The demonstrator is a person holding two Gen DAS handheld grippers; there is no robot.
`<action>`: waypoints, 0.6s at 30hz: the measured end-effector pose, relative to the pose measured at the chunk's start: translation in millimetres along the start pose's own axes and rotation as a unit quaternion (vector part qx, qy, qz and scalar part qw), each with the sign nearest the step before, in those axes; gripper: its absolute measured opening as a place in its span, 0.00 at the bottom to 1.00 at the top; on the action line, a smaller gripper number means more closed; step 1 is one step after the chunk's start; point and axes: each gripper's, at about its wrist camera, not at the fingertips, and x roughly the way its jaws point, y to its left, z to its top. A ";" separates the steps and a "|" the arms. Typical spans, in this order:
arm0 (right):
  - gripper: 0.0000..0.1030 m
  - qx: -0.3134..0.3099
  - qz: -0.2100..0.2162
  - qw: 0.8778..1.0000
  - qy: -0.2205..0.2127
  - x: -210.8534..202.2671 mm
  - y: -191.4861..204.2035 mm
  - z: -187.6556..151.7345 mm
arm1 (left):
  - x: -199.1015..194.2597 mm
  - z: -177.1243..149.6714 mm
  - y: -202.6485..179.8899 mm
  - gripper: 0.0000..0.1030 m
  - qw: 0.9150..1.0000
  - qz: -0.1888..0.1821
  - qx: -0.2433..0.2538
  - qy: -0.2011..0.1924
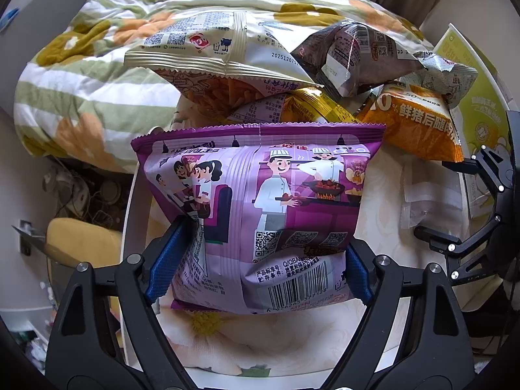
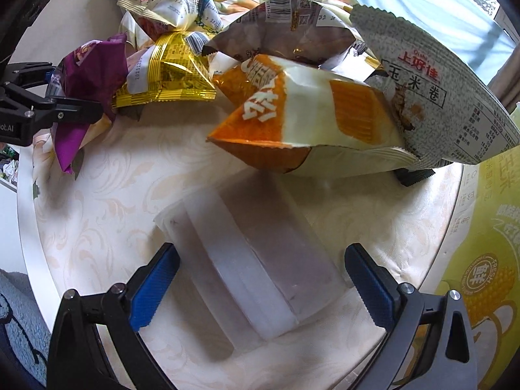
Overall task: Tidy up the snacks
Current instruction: 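Grasp the purple bag with the left tool while the right tool grasps the clear plastic packet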
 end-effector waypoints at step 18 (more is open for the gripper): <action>0.59 0.025 0.038 0.999 -0.020 -9.5 30.5 -2.6 | -15.9 -14.3 3.2 0.70 1.000 -0.016 -0.004 0.000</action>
